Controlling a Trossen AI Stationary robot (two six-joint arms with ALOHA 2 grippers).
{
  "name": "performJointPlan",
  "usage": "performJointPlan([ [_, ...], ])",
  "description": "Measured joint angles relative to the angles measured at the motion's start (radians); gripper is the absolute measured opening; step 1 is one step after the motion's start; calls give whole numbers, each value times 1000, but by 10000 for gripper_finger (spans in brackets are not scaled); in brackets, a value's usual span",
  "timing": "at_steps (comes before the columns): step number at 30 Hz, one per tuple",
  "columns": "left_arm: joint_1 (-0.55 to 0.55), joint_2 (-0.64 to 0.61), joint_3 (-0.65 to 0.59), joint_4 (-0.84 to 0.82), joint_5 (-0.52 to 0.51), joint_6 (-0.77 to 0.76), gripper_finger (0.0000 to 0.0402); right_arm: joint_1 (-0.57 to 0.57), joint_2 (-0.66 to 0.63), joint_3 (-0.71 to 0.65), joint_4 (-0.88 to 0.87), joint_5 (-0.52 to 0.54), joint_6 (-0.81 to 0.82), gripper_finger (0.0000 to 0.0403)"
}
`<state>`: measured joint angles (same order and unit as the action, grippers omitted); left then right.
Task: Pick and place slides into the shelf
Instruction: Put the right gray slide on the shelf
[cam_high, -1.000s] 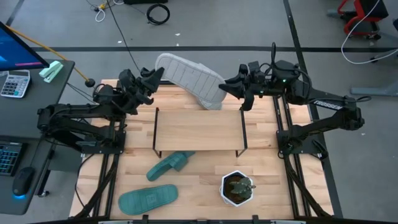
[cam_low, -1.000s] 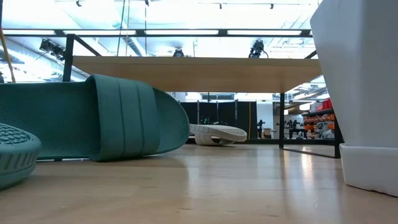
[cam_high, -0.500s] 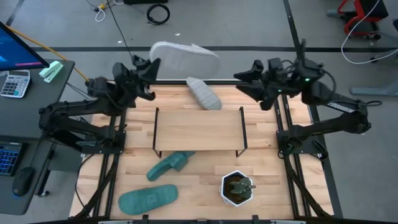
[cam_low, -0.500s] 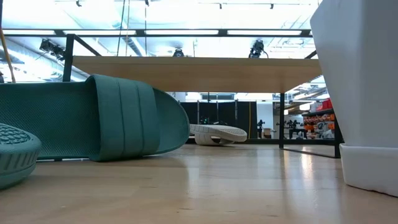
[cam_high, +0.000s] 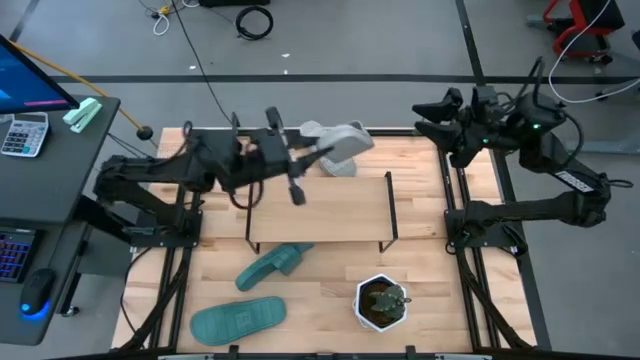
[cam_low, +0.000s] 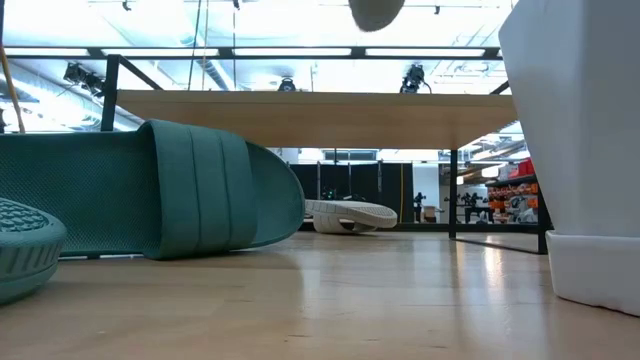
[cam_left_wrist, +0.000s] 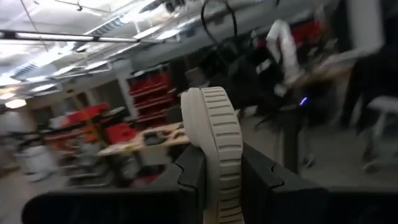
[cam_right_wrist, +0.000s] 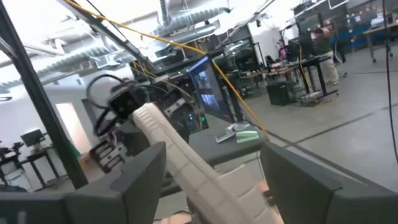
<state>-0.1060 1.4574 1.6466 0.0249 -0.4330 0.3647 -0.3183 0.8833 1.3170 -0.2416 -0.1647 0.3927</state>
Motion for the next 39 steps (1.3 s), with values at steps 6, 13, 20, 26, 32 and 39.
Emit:
performJointPlan([
  [6, -77, 116, 69, -39, -50, 274, 65, 0, -3, 0, -60, -14, 0, 268],
  [13, -162, 160, 69, -198, -58, 361, 65, 0, -3, 0, -142, -87, -12, 267],
  [20, -213, 207, 70, -211, -252, 635, 65, 0, -4, 0, -166, -124, -20, 256],
  [26, -224, 271, 70, -253, -222, 719, 64, 1, -4, 0, -181, -127, 13, 243],
  [32, -225, 346, 70, -259, -193, 774, 63, 1, -5, -1, -238, -126, 34, 230],
  [39, -235, 431, 69, -189, -152, 804, 63, 1, -30, -2, -507, -65, 48, 200],
])
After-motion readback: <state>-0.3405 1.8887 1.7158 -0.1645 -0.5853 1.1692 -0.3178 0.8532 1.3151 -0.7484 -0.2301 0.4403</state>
